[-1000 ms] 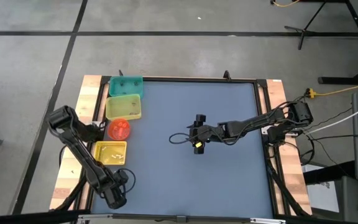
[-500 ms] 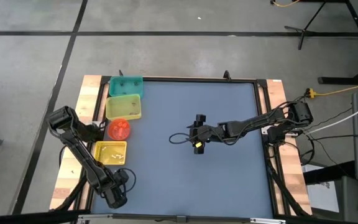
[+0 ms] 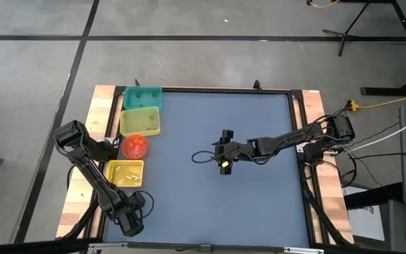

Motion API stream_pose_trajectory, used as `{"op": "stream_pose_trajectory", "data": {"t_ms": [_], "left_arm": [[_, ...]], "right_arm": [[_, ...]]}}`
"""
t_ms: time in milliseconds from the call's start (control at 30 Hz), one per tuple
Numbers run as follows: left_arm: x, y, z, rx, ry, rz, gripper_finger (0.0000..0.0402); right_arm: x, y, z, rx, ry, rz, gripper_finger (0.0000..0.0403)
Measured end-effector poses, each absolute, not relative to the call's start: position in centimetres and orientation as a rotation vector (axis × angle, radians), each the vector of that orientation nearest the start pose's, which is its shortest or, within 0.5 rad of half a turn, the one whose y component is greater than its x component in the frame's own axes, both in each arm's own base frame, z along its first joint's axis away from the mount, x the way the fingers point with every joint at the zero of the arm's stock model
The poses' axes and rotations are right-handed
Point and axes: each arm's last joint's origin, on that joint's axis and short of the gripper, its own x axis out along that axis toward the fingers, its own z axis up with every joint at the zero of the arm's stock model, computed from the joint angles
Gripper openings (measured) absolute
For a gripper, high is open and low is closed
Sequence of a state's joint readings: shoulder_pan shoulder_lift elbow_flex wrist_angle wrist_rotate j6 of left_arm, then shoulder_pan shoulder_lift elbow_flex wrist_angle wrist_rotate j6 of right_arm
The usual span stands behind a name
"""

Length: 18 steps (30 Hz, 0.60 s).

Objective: Sort Halloween decoration
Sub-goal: Put the purple witch hat toy into the yellow bin

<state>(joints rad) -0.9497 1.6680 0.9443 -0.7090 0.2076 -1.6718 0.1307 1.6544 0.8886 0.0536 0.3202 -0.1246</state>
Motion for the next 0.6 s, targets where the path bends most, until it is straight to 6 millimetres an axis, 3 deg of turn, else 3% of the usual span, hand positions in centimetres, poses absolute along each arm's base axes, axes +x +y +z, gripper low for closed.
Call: {"op": "stream_pose_trajectory", "data": {"t_ms": [600], "left_arm": [[16.0,-23.5,14.2,-0.689,1.691,0.438,0.0151]], "right_arm": [[33.1,3.4,17.8,-0.279,0.707,-0.138,0.0255]]}}
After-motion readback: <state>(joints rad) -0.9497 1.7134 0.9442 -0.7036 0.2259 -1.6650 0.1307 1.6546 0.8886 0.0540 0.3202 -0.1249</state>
